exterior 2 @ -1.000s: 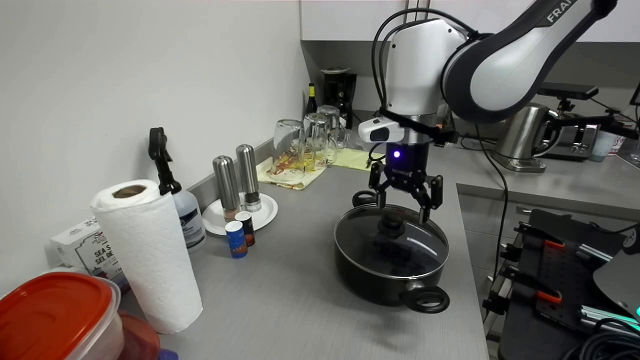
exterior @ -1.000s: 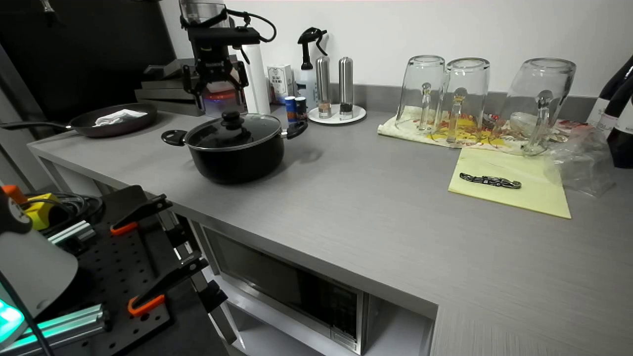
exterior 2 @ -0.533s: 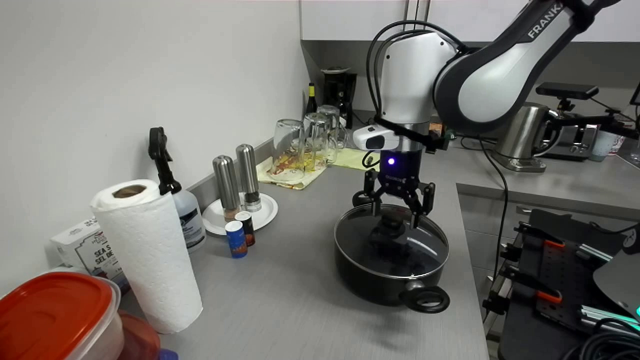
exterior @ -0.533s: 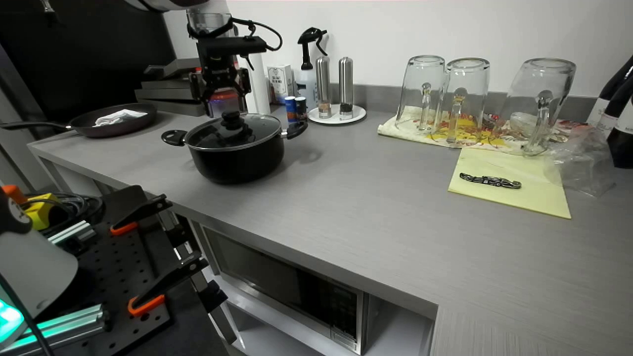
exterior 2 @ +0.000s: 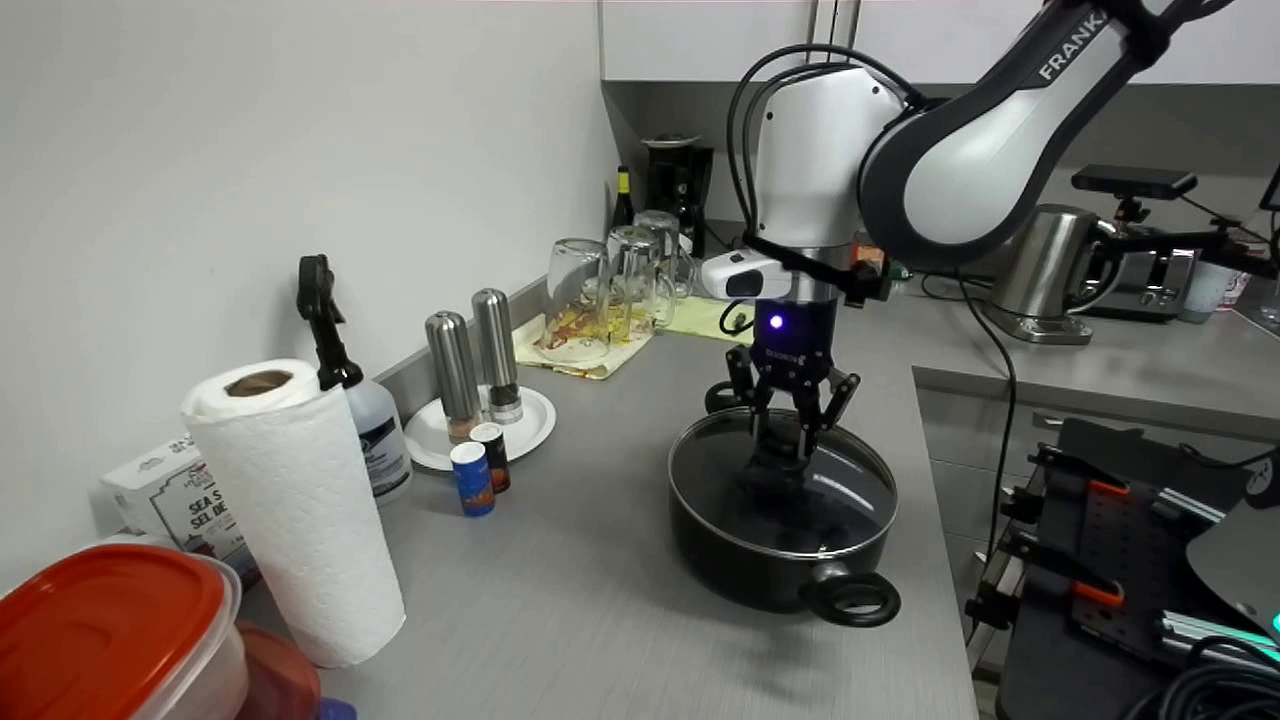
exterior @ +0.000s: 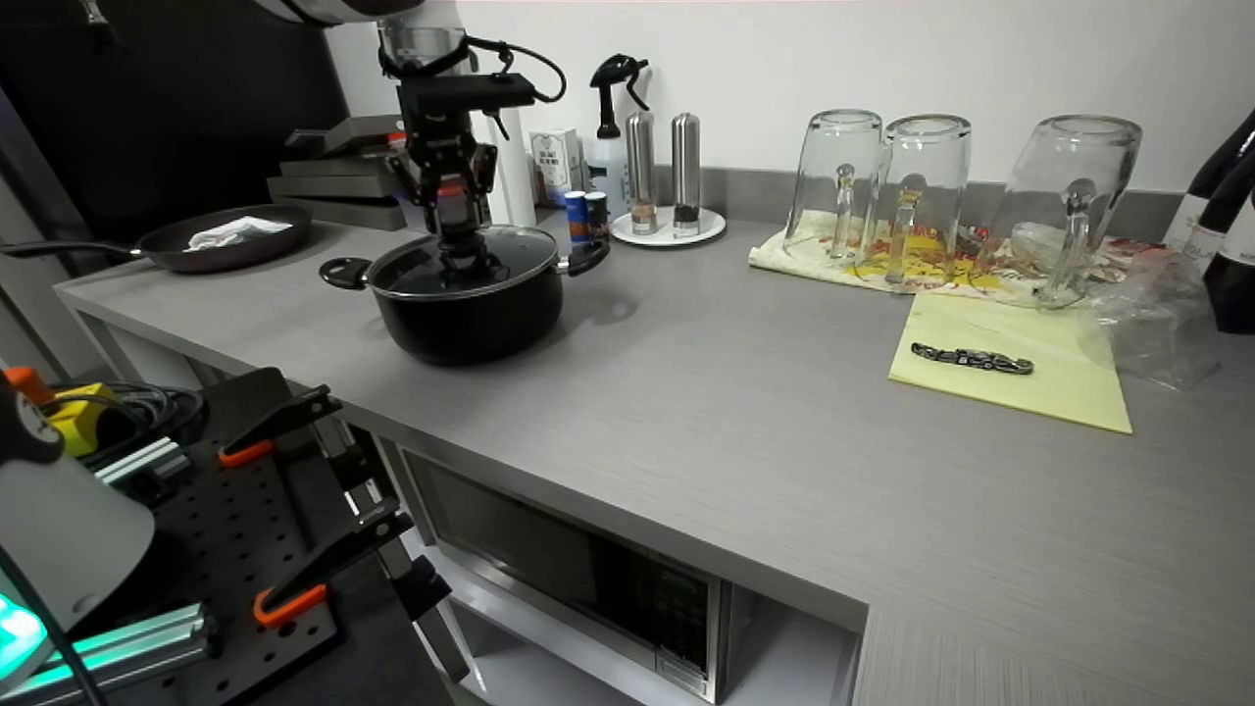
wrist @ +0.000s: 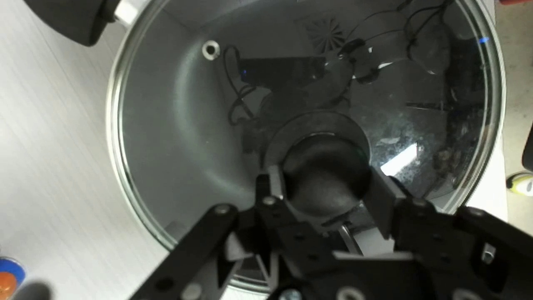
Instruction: Uncover the pot
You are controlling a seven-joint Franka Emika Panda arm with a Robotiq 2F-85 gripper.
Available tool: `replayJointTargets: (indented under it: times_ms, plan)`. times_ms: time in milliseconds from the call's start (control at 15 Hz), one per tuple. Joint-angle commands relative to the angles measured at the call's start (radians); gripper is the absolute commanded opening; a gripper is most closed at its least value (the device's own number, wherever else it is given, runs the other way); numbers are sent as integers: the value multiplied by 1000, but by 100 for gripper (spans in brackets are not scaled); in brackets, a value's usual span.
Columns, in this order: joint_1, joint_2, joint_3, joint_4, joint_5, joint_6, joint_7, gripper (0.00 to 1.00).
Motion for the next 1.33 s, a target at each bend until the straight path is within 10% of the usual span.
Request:
replayJointTargets:
  times_ms: [0, 1267]
  plan:
    - [-15, -27, 21, 1, 19, 1, -30, 25]
    - [-90, -202, -124, 50, -127, -101, 6, 25]
